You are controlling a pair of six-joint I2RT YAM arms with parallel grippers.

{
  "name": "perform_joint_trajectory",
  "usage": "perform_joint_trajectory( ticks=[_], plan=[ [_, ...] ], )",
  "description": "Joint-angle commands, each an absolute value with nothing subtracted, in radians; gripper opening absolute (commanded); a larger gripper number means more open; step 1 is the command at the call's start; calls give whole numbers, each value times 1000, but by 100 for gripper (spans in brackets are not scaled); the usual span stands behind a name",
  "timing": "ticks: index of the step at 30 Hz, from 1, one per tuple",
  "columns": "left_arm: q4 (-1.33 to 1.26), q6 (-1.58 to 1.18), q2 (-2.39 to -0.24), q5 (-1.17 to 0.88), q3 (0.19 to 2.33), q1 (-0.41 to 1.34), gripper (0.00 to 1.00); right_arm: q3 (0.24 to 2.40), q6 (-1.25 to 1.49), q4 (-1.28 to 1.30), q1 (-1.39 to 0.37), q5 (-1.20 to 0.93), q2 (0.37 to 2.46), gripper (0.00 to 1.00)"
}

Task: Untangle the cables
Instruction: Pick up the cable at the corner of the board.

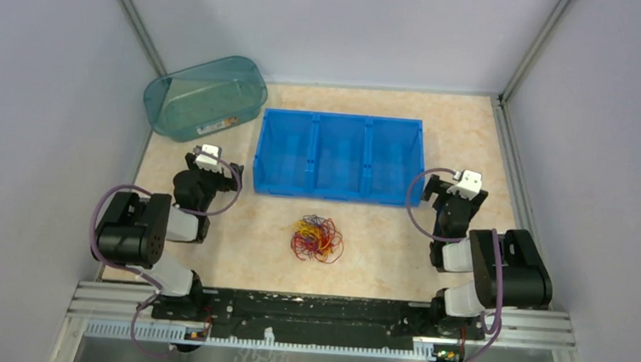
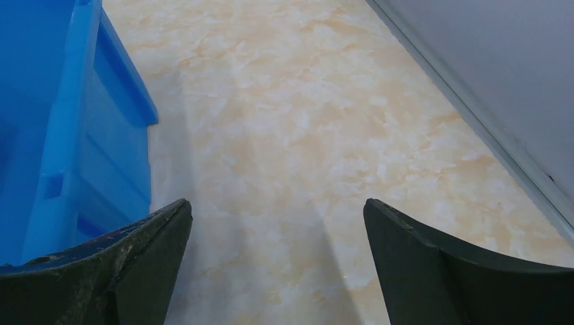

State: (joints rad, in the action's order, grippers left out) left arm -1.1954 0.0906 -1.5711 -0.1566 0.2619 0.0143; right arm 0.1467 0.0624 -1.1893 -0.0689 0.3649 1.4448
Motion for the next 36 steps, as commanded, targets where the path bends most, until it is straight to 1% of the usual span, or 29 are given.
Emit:
perform_joint_trajectory(
  ticks=[1,10,12,14,15,16,18,19,21,24,28,31,32,34,36],
  plan=[
    [-1214,90,-1578,-153,259,10,100,161,66,-1250,-63,366,1443,99],
    [-1213,90,-1577,-154,259,10,100,162,67,-1247,-62,366,1443,99],
    [-1226,82,-1574,-147,253,9,100,154,88,-1233,-62,403,1421,99],
    [-1202,68,-1547,-130,267,5,100,134,73,-1264,-61,375,1396,99],
    [-1146,66,-1519,-130,286,4,100,121,66,-1277,-61,369,1376,99],
    [-1065,75,-1486,-135,315,3,100,114,69,-1254,-64,409,1335,99],
    [-804,101,-1423,-157,394,3,100,151,126,-1044,-69,536,1219,99],
    [-728,109,-1398,-156,426,3,100,183,153,-912,-68,582,1169,99],
    [-610,118,-1361,-175,475,-2,100,221,164,-766,-66,615,1081,99],
    [-427,120,-1311,-284,548,-16,100,248,224,-587,-66,616,939,99],
    [-159,147,-1256,-451,666,-21,100,277,322,-425,-65,596,752,99],
    [21,191,-1233,-566,758,-25,100,319,406,-346,-64,525,654,99],
    [73,204,-1227,-598,779,-25,100,324,456,-331,-64,511,640,99],
    [142,219,-1216,-646,808,-26,100,327,683,-257,-63,524,607,99],
    [191,218,-1206,-669,825,-26,100,336,753,-200,-63,486,572,99]
  ],
)
